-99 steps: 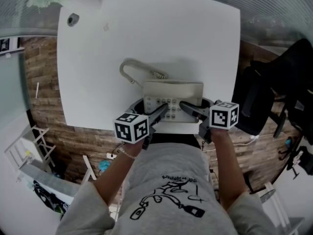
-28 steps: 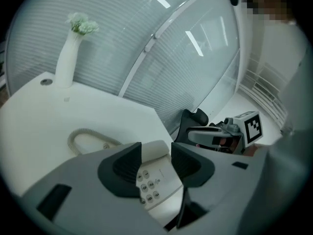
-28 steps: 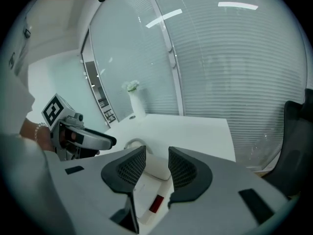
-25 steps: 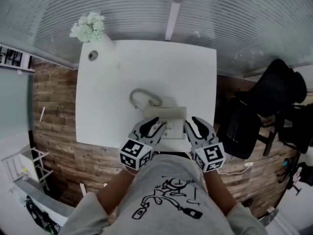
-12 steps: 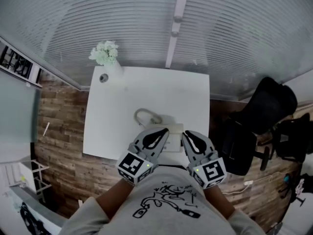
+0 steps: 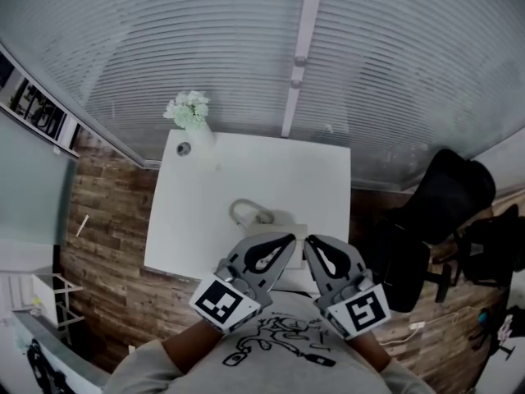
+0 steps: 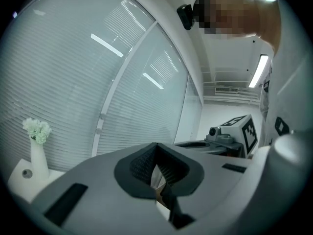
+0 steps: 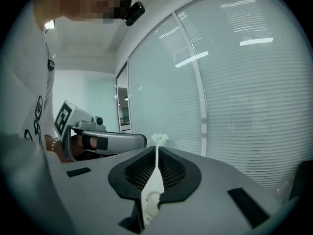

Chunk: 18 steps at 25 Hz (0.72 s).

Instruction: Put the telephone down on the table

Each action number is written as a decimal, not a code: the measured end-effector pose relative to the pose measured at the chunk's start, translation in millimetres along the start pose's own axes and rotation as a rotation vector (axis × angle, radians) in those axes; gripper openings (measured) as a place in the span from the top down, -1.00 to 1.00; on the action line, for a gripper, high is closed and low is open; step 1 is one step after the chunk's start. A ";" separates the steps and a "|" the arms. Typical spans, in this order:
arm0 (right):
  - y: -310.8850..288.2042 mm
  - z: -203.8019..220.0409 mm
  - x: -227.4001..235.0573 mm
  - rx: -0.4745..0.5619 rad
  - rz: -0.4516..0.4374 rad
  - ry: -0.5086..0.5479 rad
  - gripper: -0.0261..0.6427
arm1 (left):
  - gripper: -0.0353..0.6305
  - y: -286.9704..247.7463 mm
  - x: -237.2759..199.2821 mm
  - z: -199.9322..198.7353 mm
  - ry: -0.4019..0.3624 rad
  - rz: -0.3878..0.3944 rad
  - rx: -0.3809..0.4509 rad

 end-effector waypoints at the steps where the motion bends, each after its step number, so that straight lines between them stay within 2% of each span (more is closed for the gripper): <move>1: 0.4 -3.5 -0.1 0.009 -0.002 0.000 0.79 | 0.89 0.5 1.7 -1.8 0.001 0.002 0.000; 18: 2.5 -19.4 -2.1 0.023 -0.002 -0.001 0.82 | 0.89 1.5 3.9 -10.0 -0.002 -0.002 0.005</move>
Point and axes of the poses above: the fingertips, and each gripper's own axes: y backward along the fingers, x to its right, z out of its underside, the point moved 10 cm from there along y, backward along the fingers, and after that the axes turned 11 degrees about -z, right-handed, at the moved point
